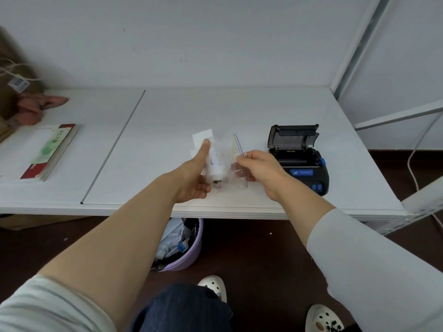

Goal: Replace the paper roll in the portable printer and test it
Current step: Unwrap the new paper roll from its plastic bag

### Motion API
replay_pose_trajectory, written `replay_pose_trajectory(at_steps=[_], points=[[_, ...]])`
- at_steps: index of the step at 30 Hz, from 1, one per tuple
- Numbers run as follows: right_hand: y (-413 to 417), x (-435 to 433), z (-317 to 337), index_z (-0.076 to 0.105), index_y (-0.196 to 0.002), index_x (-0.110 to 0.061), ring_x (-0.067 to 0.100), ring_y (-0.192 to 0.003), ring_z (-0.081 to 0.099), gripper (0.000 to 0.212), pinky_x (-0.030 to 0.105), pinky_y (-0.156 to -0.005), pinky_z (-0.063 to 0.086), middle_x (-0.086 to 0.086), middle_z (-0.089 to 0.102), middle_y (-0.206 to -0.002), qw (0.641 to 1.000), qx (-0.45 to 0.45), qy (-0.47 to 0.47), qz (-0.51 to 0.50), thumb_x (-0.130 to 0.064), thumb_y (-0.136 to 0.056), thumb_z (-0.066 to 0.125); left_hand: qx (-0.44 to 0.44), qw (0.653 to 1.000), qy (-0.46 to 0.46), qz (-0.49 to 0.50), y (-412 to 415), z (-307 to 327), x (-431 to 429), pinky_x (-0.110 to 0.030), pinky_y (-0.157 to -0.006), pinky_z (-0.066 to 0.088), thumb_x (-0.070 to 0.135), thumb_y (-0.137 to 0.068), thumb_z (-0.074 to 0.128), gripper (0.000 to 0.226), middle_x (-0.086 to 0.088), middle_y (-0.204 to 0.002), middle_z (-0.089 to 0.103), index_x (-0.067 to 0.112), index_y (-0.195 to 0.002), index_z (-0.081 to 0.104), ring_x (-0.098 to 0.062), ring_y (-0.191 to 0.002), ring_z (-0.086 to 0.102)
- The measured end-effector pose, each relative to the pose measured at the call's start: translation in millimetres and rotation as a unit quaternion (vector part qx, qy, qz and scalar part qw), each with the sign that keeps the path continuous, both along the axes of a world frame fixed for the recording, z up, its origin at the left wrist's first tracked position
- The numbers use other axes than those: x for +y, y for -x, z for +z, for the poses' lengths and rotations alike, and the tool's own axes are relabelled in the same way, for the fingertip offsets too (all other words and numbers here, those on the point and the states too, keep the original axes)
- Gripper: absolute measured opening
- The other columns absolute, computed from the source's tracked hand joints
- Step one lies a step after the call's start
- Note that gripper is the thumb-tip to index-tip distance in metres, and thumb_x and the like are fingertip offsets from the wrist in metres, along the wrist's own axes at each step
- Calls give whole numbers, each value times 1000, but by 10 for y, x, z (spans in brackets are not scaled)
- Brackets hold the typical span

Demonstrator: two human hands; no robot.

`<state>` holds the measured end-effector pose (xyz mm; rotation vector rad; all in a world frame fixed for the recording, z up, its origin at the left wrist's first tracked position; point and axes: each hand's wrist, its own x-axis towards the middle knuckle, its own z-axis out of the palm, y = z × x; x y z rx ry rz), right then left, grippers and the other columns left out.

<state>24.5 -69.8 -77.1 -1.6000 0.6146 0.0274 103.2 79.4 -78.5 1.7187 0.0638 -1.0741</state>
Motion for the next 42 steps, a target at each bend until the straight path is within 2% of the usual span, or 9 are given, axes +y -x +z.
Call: replay_pose_trajectory(at_steps=[7, 11, 15, 20, 23, 26, 30, 35, 42], points=[[-1, 48, -101, 53, -71, -19, 20, -70, 57, 19, 34, -70, 48, 6, 64, -81, 994, -7, 85, -69, -13, -88, 53, -180, 980, -88, -18, 70, -90, -107, -25, -48, 36, 40, -96, 44, 33, -7, -68, 51, 10, -85, 56, -20, -55, 45], [38, 25, -95, 58, -67, -13, 22, -64, 53, 21, 37, -67, 57, 7, 56, -73, 991, -1, 18, -132, -8, -87, 53, -237, 964, -124, 16, 28, -92, -114, -25, -53, 37, 31, -96, 47, 37, -5, -60, 37, 9, -66, 48, -22, -49, 43], [43, 68, -56, 67, -83, -3, 14, -58, 51, 30, 44, -77, 59, 9, 53, -97, 992, 3, -17, -126, 9, -87, 40, -266, 954, -117, 75, -7, -62, -133, -25, -54, 40, 26, -91, 58, 40, -3, -56, 40, 10, -56, 46, -19, -43, 45], [72, 49, -115, 61, -113, 6, 20, -79, 51, 33, 39, -78, 56, 7, 51, -95, 997, 5, 15, -76, 16, -88, 43, -132, 980, -28, 147, -59, 18, -105, -28, -60, 52, 25, -84, 62, 21, -5, -73, 49, 5, -90, 56, -20, -55, 50], [66, 19, -187, 60, -118, 2, 23, -87, 51, 37, 41, -83, 55, 10, 51, -96, 997, 12, 44, -66, 15, -88, 41, -95, 986, 3, 137, -95, 33, -65, -24, -53, 51, 7, -82, 57, 4, -6, -72, 47, 4, -82, 55, -18, -57, 47], [65, 22, -271, 57, -123, -5, 28, -107, 55, 46, 45, -97, 49, 16, 58, -114, 993, 11, 113, -40, 14, -86, 38, -121, 989, -41, 78, -95, -33, -41, -19, -45, 46, -4, -78, 68, 14, -6, -77, 55, 6, -77, 58, -18, -58, 49], [63, 19, -323, 51, -131, -11, 30, -116, 54, 55, 45, -100, 47, 18, 54, -127, 993, 16, 115, -30, 15, -85, 36, -145, 982, -98, 77, -77, -53, -88, -23, -49, 28, 17, -76, 78, 23, -4, -79, 51, 9, -86, 59, -17, -53, 36], [71, 10, -347, 49, -133, -11, 30, -121, 51, 59, 45, -102, 46, 16, 51, -133, 994, 20, 104, -19, 18, -83, 35, -77, 986, -15, 148, -79, -28, -120, -22, -48, 56, 19, -83, 71, 45, -7, -117, 53, 6, -123, 55, -19, -86, 56], [65, 36, -346, 47, -134, -8, 27, -124, 52, 57, 41, -107, 41, 15, 53, -135, 990, 19, 137, -5, 16, -83, 37, -5, 975, 79, 209, -115, -27, -67, -30, -54, 60, -25, -79, 48, 32, -11, -112, 53, 4, -89, 59, -27, -93, 61]])
